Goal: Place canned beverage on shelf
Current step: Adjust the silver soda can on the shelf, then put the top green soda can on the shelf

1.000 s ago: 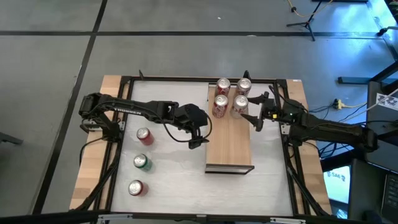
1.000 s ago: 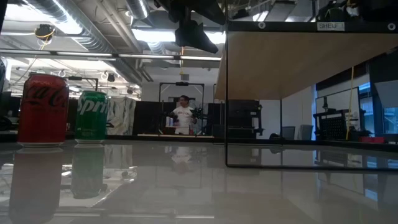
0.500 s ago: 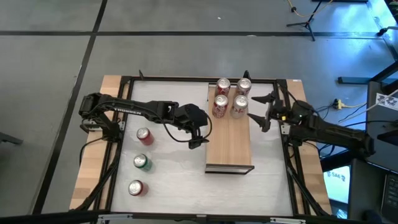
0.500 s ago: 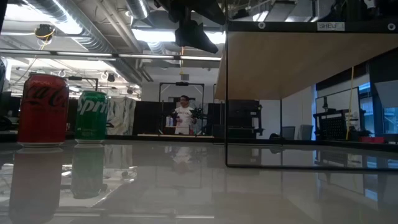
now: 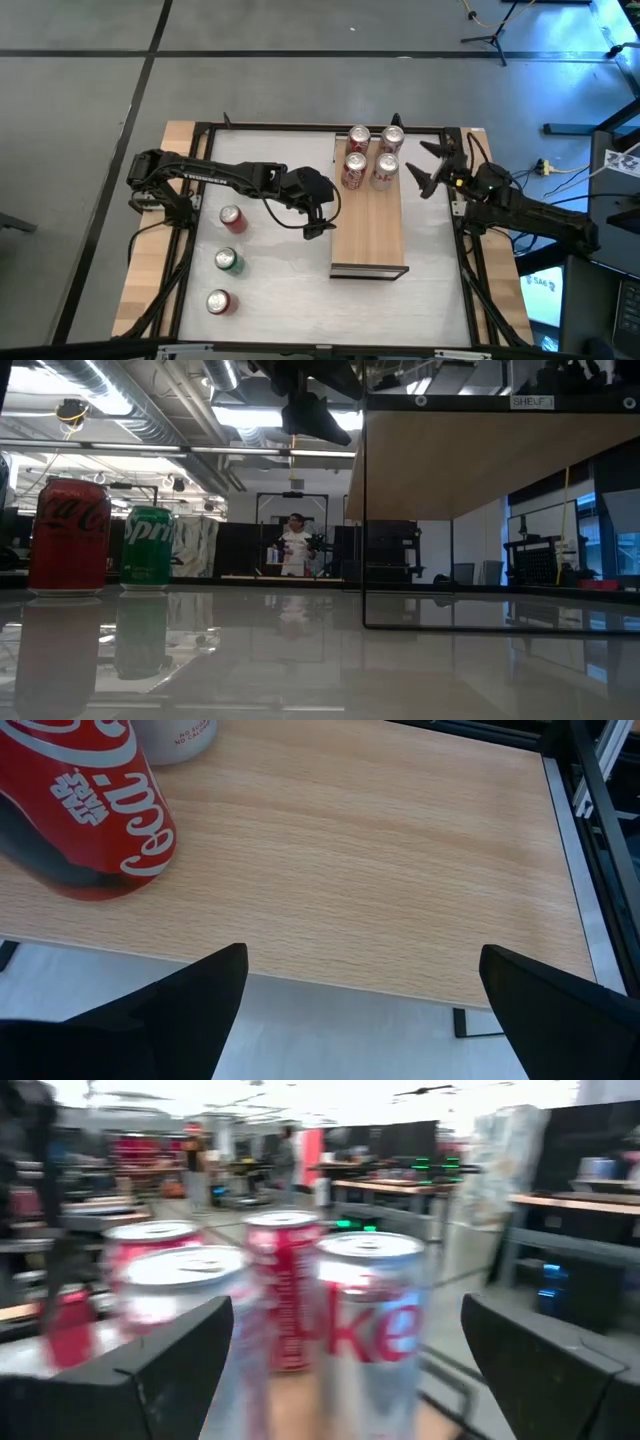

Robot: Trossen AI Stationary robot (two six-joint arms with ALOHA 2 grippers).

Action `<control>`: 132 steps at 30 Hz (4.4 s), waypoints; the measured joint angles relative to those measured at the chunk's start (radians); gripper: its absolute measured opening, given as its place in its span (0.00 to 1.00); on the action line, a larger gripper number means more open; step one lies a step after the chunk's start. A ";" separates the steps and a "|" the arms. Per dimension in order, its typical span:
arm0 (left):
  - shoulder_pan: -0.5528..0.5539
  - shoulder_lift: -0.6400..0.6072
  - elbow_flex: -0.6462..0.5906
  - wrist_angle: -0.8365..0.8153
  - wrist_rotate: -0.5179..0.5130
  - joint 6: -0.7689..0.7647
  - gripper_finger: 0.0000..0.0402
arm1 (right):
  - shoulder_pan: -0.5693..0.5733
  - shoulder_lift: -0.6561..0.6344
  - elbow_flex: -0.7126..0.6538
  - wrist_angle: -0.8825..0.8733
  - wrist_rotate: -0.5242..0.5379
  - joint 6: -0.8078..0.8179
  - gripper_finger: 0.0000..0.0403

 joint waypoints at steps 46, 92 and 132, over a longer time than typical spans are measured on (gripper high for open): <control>0.002 0.000 0.000 0.049 0.000 0.005 0.96 | -0.001 0.336 0.000 0.092 0.399 -0.153 0.96; 0.030 -0.233 0.001 -0.008 -0.138 0.004 0.96 | 0.000 0.054 0.000 0.070 -0.011 -0.279 0.96; 0.284 -0.315 0.001 -0.516 -0.324 -0.240 0.96 | 0.001 0.112 0.000 0.249 -0.787 -0.162 0.96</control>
